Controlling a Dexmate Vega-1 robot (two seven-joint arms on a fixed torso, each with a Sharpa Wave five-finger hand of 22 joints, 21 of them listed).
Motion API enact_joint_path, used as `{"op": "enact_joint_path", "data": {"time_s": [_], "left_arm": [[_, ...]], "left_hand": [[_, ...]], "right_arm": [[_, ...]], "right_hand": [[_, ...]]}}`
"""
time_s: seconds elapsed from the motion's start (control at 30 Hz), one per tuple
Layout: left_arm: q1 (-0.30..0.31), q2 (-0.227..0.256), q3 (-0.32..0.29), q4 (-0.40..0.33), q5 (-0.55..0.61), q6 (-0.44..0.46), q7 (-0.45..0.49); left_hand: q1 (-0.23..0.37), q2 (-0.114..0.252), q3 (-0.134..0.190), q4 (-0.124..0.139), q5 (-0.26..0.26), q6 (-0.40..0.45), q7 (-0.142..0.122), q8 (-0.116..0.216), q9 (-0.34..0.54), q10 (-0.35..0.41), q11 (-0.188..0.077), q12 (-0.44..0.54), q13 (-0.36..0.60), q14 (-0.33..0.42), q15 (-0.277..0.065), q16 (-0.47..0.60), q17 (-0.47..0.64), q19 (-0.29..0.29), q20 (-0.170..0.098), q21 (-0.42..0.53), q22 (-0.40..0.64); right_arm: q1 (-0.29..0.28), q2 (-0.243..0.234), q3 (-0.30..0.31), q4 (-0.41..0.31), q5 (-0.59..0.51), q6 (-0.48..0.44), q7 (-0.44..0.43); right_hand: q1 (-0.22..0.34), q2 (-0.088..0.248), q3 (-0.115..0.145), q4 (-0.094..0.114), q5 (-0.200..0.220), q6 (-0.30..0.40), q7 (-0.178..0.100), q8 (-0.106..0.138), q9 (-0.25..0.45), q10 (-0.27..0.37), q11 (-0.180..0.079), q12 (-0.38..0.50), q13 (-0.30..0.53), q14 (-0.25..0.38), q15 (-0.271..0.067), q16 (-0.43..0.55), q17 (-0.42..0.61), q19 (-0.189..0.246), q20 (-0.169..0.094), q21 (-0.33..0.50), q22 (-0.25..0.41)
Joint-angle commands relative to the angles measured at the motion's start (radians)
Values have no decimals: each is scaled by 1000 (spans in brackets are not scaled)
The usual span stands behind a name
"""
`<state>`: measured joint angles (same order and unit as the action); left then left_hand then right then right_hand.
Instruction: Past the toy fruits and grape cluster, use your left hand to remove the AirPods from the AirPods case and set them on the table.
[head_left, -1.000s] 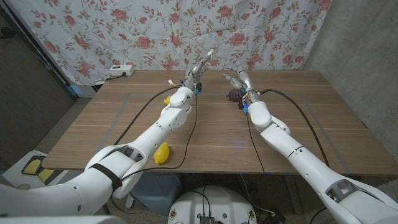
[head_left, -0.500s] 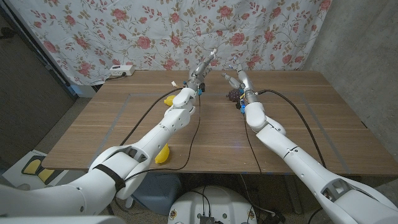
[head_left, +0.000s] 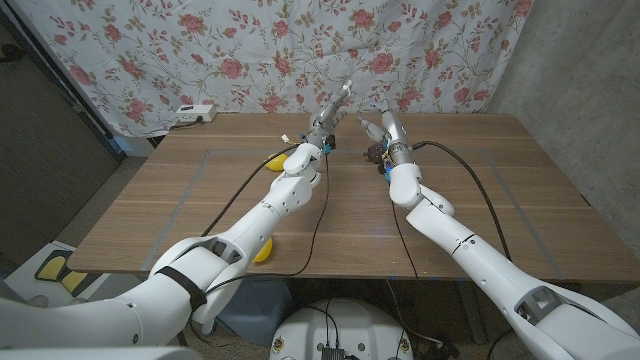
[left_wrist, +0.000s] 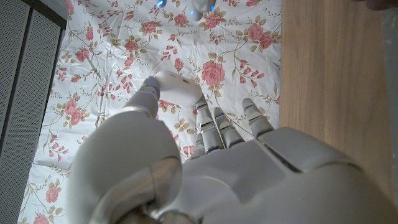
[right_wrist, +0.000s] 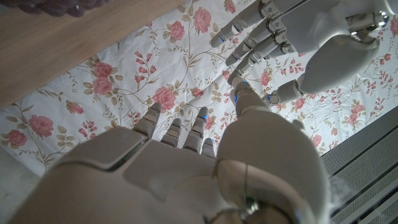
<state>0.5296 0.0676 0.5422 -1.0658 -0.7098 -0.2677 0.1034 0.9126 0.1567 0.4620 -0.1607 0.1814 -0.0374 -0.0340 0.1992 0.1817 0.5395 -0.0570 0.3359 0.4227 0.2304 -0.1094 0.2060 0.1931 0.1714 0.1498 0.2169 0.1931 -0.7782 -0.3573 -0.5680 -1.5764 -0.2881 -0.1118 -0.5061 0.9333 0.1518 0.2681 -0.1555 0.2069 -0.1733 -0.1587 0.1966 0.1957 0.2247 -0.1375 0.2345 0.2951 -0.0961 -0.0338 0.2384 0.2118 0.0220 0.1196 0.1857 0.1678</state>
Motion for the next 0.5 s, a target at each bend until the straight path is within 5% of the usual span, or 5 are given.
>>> {"op": "enact_joint_path", "data": {"time_s": [0.03, 0.5], "left_arm": [[9, -18, 11, 2, -6, -4, 9], [17, -40, 13, 13, -11, -32, 6]], "left_hand": [[21, 19, 5, 3, 4, 4, 1, 6, 3, 173, -161, 15, 12, 0, -4, 3, 5, -1, -9, 3, 3], [25, 18, 2, 5, 3, 28, -7, 11, 3, 175, -161, 16, 13, 2, -12, 5, 6, 1, -10, 6, 3]], "right_arm": [[12, 5, -30, -41, -81, -128, -29], [28, 24, -49, -51, -102, -186, -27]], "right_hand": [[14, -1, 5, 2, -2, -139, 11, 0, 1, 17, 11, 13, 7, 5, -18, 8, 4, 0, 14, 0, 2], [8, -17, -4, 6, -10, -148, 34, 1, 1, 41, 36, 25, 19, 25, 3, 17, 6, 10, 32, 4, 2]]}}
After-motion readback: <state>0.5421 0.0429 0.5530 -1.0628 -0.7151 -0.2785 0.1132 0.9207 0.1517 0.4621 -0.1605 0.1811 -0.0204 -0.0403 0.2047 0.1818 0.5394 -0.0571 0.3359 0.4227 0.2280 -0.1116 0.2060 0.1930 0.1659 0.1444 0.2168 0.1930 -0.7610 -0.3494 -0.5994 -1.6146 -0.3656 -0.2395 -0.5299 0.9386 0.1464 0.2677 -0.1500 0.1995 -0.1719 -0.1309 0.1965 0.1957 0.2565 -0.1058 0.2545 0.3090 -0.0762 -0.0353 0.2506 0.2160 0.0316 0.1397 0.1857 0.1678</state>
